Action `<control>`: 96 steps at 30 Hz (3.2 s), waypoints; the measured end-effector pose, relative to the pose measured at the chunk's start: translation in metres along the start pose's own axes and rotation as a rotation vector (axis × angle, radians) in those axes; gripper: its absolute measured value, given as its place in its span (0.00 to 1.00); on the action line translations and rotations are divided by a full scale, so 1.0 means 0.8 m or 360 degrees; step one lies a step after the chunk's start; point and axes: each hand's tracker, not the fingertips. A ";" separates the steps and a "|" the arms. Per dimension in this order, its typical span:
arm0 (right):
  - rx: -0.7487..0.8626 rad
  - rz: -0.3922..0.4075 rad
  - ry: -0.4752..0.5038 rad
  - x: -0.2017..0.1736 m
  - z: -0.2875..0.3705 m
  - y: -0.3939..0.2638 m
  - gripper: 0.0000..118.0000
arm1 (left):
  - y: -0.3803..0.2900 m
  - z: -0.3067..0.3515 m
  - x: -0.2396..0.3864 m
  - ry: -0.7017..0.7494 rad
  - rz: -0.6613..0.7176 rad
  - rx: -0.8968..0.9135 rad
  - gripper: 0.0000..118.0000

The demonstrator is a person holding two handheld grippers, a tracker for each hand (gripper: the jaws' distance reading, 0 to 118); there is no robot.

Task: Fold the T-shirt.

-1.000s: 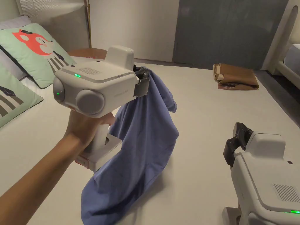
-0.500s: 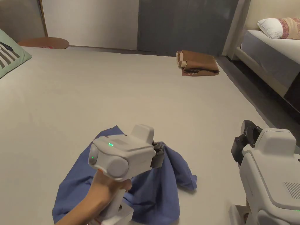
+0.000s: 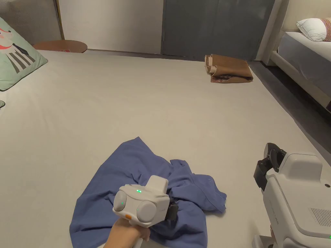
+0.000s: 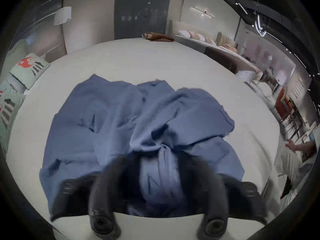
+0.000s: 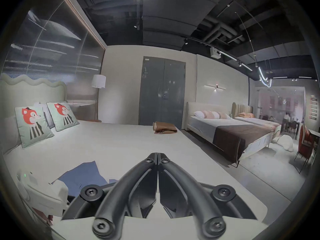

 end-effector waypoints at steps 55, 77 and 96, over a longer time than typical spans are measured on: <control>0.0017 -0.0042 0.0135 -0.034 -0.008 -0.011 0.00 | -0.080 0.102 -0.165 0.0478 0.0559 0.0093 0.75; -0.0253 -0.0055 0.0092 -0.019 -0.043 -0.047 0.02 | -0.092 0.107 -0.126 0.0401 0.0453 0.0186 0.05; -0.1249 -0.0209 0.0210 -0.022 -0.198 -0.188 0.74 | -0.058 0.111 -0.143 0.0146 0.0408 0.0303 0.04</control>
